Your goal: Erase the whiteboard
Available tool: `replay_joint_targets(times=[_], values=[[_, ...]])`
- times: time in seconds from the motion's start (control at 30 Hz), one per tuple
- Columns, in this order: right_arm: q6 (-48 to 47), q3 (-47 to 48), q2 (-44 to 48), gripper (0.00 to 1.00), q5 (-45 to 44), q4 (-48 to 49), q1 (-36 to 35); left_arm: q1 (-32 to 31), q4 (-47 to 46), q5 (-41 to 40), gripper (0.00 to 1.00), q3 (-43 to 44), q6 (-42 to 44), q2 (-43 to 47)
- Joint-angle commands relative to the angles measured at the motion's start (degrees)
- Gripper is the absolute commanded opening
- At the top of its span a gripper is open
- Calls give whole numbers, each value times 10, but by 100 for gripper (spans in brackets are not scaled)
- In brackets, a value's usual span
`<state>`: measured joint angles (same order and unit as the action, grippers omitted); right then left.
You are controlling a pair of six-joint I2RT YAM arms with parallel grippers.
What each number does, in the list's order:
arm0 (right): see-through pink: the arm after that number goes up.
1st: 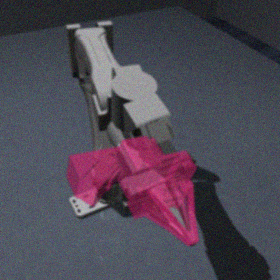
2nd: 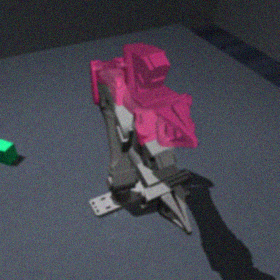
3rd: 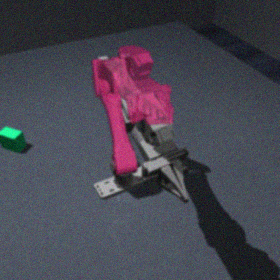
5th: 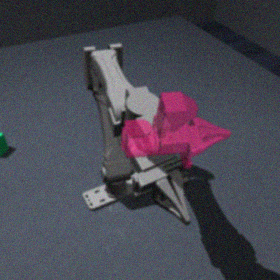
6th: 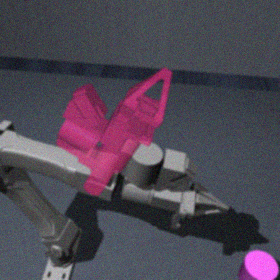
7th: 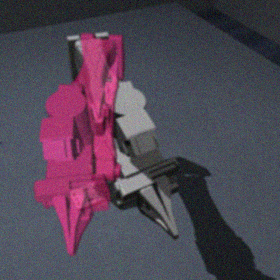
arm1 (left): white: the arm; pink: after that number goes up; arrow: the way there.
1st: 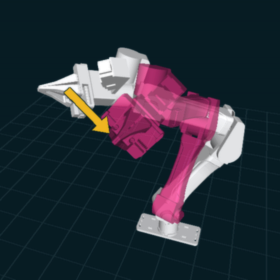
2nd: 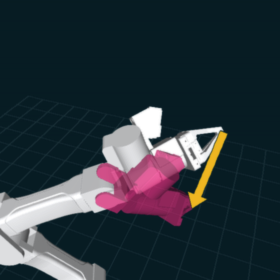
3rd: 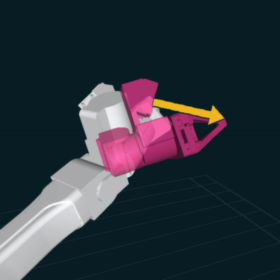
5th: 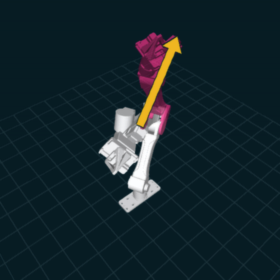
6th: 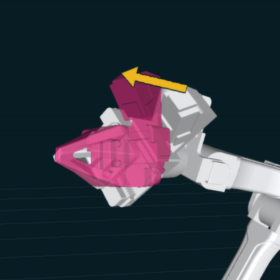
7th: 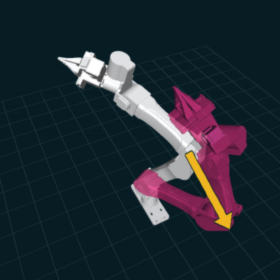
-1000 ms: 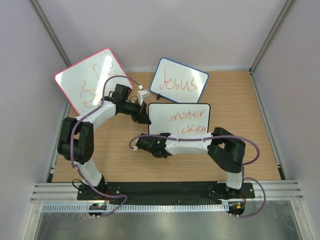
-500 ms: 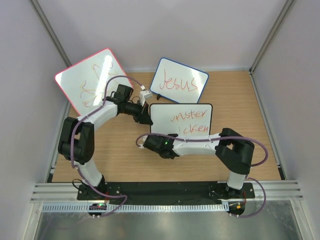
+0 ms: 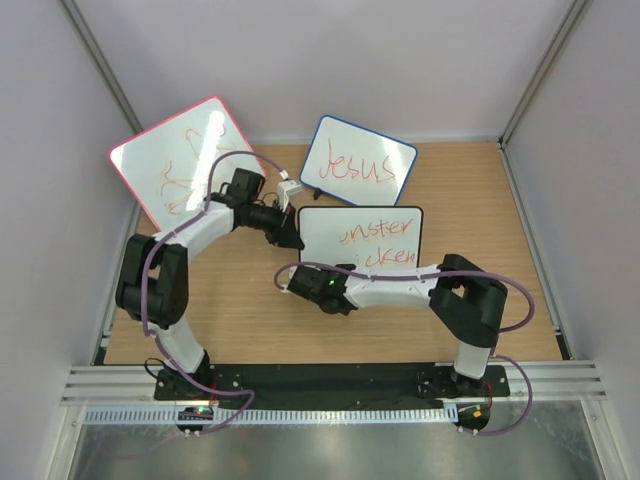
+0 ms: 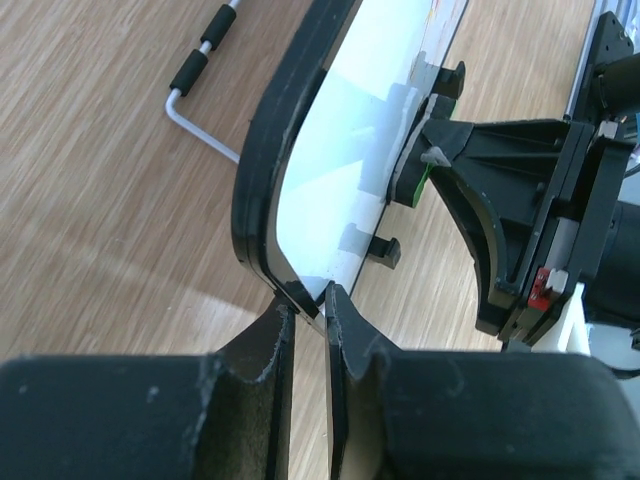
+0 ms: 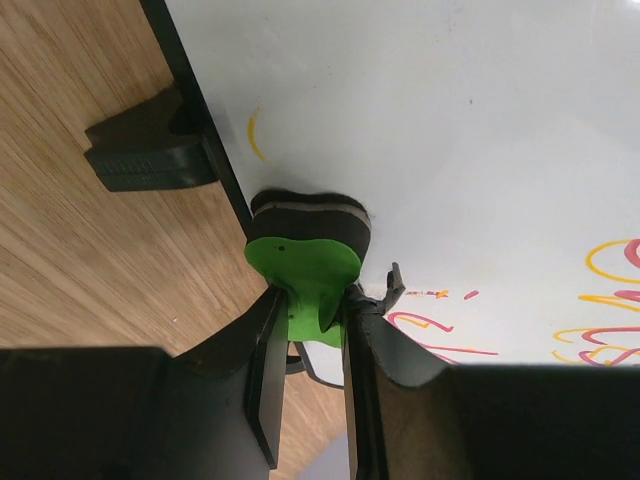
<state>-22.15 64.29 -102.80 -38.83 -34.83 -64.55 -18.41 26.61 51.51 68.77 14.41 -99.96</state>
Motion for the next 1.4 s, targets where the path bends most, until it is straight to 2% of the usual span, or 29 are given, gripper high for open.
replay_joint_targets(times=[0.0, 0.63, 1.37], values=[[-14, 56, -39, 1, -3, 44, -3, -2, -8, -26, 0, 18, 26, 6], [-31, 127, -83, 1, 10, 102, -7, -25, -16, -13, 0, 29, 4, -7], [82, -11, -6, 1, -14, 21, 23, -26, -19, -34, 0, 34, 8, -1]])
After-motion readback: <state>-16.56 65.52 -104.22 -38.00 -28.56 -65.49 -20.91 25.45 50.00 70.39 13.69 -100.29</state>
